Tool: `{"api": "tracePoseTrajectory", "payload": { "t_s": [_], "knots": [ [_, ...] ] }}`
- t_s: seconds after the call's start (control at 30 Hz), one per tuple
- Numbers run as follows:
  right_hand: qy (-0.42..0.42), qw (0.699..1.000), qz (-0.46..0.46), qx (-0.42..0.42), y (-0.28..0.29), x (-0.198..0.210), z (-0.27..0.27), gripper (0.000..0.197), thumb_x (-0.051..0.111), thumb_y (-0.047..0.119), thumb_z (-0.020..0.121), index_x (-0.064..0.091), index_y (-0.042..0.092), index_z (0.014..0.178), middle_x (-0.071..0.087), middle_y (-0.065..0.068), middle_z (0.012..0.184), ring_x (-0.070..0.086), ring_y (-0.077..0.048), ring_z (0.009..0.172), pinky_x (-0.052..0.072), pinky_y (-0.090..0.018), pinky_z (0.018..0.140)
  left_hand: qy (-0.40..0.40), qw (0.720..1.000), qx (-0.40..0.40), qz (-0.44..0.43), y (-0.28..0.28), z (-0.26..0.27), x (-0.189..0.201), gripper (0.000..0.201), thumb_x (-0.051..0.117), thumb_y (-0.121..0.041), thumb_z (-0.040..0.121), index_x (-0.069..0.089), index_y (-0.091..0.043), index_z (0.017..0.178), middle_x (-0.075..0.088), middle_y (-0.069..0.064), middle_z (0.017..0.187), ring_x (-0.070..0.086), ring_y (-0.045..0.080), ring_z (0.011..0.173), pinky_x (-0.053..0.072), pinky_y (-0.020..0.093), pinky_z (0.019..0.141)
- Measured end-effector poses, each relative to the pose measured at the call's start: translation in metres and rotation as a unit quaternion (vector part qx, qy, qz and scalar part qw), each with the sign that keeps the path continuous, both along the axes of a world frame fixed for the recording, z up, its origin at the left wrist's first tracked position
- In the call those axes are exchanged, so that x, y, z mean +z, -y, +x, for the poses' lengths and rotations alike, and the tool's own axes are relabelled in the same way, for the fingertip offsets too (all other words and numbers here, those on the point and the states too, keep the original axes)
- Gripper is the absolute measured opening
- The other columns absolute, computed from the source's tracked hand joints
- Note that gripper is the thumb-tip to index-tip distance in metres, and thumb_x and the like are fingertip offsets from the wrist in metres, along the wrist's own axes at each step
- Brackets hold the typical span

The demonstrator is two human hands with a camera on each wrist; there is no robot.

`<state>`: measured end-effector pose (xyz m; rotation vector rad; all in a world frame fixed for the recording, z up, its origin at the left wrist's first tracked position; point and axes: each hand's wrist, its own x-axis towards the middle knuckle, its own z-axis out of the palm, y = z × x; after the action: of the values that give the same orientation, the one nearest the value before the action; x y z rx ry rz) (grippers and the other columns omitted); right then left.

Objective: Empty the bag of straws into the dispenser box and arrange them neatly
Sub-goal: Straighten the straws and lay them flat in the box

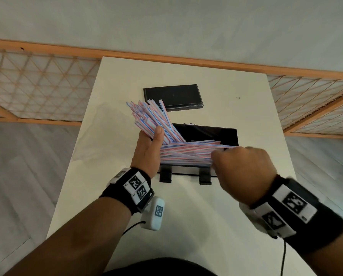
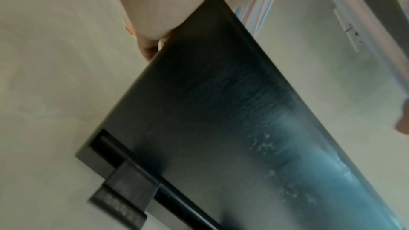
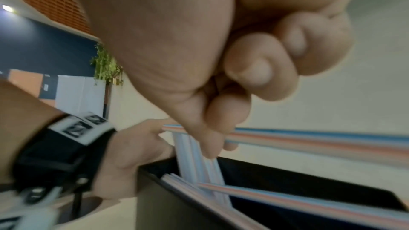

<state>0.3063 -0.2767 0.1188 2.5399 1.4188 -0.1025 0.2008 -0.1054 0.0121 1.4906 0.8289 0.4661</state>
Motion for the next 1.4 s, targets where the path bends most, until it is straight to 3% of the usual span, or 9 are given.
{"api": "tracePoseTrajectory", "payload": {
  "t_s": [0.13,0.2,0.33,0.57,0.77,0.9,1.03,1.2,1.4],
  "knots": [
    [-0.011,0.999,0.024,0.026,-0.022,-0.016,0.012,0.017,0.073,0.030,0.072,0.062,0.021,0.081,0.063,0.001,0.076,0.063,-0.029,0.068,0.039,-0.029,0.051,0.006,1.000,-0.004,-0.002,0.003,-0.001,0.004,0.046,0.052,-0.070,0.090,0.044,-0.044,0.126,0.059,-0.010,0.130,0.058,0.000,0.116,0.044,0.014,0.098],
    [-0.055,0.997,0.050,0.020,-0.031,-0.030,0.018,0.030,0.065,0.040,0.081,0.063,0.018,0.101,0.063,-0.003,0.098,0.060,-0.031,0.093,0.050,-0.039,0.072,0.003,1.000,-0.003,0.000,0.003,-0.002,0.004,0.042,0.059,-0.070,0.083,0.048,-0.050,0.119,0.062,-0.009,0.131,0.060,0.005,0.120,0.045,0.024,0.103],
    [-0.152,0.987,-0.001,-0.047,-0.038,-0.064,0.025,0.042,0.043,0.052,0.094,0.054,0.023,0.121,0.062,0.000,0.120,0.055,-0.028,0.113,0.042,-0.042,0.096,-0.007,1.000,0.001,0.020,0.003,-0.003,0.009,0.034,0.069,-0.050,0.091,0.052,-0.041,0.118,0.064,-0.006,0.124,0.061,0.003,0.113,0.045,0.020,0.095],
    [-0.274,0.948,0.161,0.010,-0.038,-0.081,0.023,0.031,0.058,0.006,0.085,0.075,0.018,0.108,0.073,-0.006,0.103,0.067,-0.029,0.095,0.053,-0.039,0.088,-0.014,1.000,0.014,0.013,0.003,-0.002,0.014,0.039,0.067,-0.047,0.092,0.049,-0.032,0.123,0.065,-0.006,0.120,0.063,0.005,0.110,0.048,0.026,0.096],
    [-0.271,0.936,0.218,-0.055,-0.054,-0.068,0.021,0.019,0.067,0.029,0.086,0.069,0.020,0.103,0.069,0.003,0.096,0.064,-0.016,0.086,0.053,-0.031,0.080,-0.002,1.000,0.013,-0.004,0.003,-0.002,0.013,0.052,0.070,-0.049,0.087,0.051,-0.027,0.130,0.065,-0.003,0.123,0.063,0.008,0.113,0.051,0.035,0.103],
    [-0.275,0.946,0.093,-0.145,-0.090,-0.059,0.014,0.032,0.059,0.050,0.084,0.057,0.018,0.089,0.061,0.000,0.082,0.061,-0.019,0.072,0.046,-0.027,0.057,0.020,0.999,0.004,-0.031,0.001,-0.001,0.012,0.061,0.062,-0.069,0.073,0.052,-0.039,0.126,0.064,-0.004,0.131,0.062,0.009,0.121,0.048,0.039,0.109],
    [-0.309,0.943,0.064,-0.103,-0.113,-0.072,0.009,0.023,0.048,0.044,0.085,0.051,0.020,0.088,0.058,0.002,0.082,0.062,-0.021,0.076,0.045,-0.028,0.057,0.040,0.998,-0.025,-0.047,0.002,-0.001,0.018,0.046,0.067,-0.060,0.076,0.059,-0.043,0.118,0.068,-0.004,0.125,0.065,0.009,0.118,0.051,0.041,0.107],
    [-0.316,0.938,0.122,-0.078,-0.106,-0.069,0.011,0.022,0.051,0.022,0.089,0.054,0.018,0.110,0.066,-0.003,0.095,0.061,-0.026,0.086,0.044,-0.030,0.070,0.057,0.998,0.037,0.004,-0.010,-0.003,0.021,0.070,0.085,-0.041,0.065,0.064,-0.011,0.124,0.072,0.007,0.117,0.071,0.018,0.109,0.055,0.047,0.099],
    [-0.283,0.942,0.180,-0.020,-0.109,-0.063,0.004,0.020,0.052,0.008,0.087,0.052,0.011,0.107,0.051,-0.001,0.090,0.057,-0.027,0.087,0.033,-0.028,0.070,0.114,0.993,0.042,0.012,-0.019,0.010,0.049,0.066,0.088,-0.020,0.059,0.063,-0.019,0.120,0.072,-0.003,0.115,0.070,0.010,0.106,0.056,0.026,0.091]
  ]
}}
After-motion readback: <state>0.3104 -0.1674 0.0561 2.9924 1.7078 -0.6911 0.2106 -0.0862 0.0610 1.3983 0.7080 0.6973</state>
